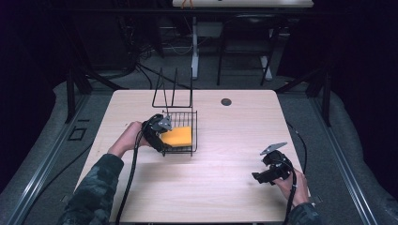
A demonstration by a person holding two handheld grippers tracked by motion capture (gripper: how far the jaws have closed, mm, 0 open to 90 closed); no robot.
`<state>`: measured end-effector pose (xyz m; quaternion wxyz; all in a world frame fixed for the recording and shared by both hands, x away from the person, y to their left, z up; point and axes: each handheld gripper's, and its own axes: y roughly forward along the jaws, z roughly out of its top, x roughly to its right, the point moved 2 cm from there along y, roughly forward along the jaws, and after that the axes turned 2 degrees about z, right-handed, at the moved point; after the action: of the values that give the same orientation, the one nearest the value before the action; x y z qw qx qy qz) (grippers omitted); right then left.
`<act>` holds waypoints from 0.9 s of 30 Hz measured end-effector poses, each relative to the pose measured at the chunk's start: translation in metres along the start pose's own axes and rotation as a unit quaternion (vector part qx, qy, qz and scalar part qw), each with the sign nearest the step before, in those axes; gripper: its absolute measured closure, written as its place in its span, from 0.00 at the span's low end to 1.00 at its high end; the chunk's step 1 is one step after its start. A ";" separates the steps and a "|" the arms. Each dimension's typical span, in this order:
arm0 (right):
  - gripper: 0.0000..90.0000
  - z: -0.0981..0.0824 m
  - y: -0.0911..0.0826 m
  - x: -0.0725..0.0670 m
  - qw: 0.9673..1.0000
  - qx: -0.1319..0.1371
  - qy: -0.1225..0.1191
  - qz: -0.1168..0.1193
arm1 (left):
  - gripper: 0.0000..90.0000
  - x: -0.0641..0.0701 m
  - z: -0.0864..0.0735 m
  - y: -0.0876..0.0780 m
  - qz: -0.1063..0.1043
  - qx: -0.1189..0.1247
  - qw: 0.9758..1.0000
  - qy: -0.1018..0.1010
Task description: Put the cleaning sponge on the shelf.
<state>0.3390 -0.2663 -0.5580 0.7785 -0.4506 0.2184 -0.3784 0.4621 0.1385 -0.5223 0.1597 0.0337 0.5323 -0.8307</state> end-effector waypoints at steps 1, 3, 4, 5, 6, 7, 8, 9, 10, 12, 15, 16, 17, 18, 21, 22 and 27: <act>0.15 0.000 0.000 0.000 1.000 0.000 0.001 0.000 | 0.25 -0.001 0.000 0.001 0.000 -0.006 1.000 0.008; 0.15 0.000 0.000 0.000 1.000 0.000 0.002 0.000 | 0.25 -0.001 0.000 0.002 0.001 -0.008 1.000 0.008; 0.15 0.000 0.000 0.000 1.000 0.000 0.002 0.000 | 0.25 -0.002 0.000 0.003 -0.001 -0.010 1.000 0.009; 0.15 0.000 0.000 0.000 1.000 0.000 0.002 0.000 | 0.25 -0.002 0.000 0.003 0.001 -0.011 1.000 0.010; 0.15 0.000 0.000 0.000 1.000 0.002 0.003 -0.001 | 0.25 -0.003 0.000 0.003 0.000 -0.011 1.000 0.008; 0.15 -0.001 0.000 0.000 1.000 0.002 0.004 0.000 | 0.25 -0.003 0.000 0.004 -0.001 -0.011 1.000 0.010; 0.15 -0.001 0.000 0.000 1.000 0.002 0.004 0.000 | 0.25 -0.003 0.000 0.004 -0.001 -0.011 1.000 0.010; 0.15 -0.001 0.000 0.000 1.000 0.001 0.004 0.000 | 0.25 -0.003 0.000 0.004 -0.002 -0.010 1.000 0.010; 0.15 -0.001 0.000 0.000 1.000 0.001 0.004 -0.001 | 0.25 -0.003 0.000 0.005 -0.004 -0.010 1.000 0.011; 0.15 -0.001 0.000 0.000 1.000 0.001 0.003 -0.001 | 0.25 -0.002 0.001 0.006 -0.007 -0.010 1.000 0.011; 0.15 -0.001 0.000 0.000 1.000 0.001 0.004 -0.002 | 0.24 -0.002 0.001 0.008 -0.011 -0.012 1.000 0.013; 0.15 -0.001 0.000 0.000 1.000 0.001 0.004 -0.002 | 0.24 -0.003 0.001 0.008 -0.011 -0.012 1.000 0.014; 0.15 -0.001 0.000 0.000 1.000 0.003 0.004 -0.002 | 0.24 -0.003 0.001 0.009 -0.013 -0.012 1.000 0.013; 0.15 -0.001 0.000 0.000 1.000 0.000 0.003 -0.001 | 0.24 -0.003 0.001 0.009 -0.014 -0.013 1.000 0.013; 0.15 -0.001 0.000 0.000 1.000 0.001 0.003 -0.002 | 0.24 -0.002 0.001 0.010 -0.017 -0.010 1.000 0.009; 0.15 -0.001 0.000 0.000 1.000 0.001 0.003 -0.002 | 0.24 -0.002 0.001 0.011 -0.017 -0.010 1.000 0.009; 0.15 -0.001 0.000 0.000 1.000 0.001 0.004 -0.002 | 0.23 -0.004 0.001 0.012 -0.021 -0.016 1.000 0.008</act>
<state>0.3381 -0.2671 -0.5588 0.7775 -0.4488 0.2202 -0.3815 0.4694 0.1342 -0.5315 0.1382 0.0262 0.5476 -0.8248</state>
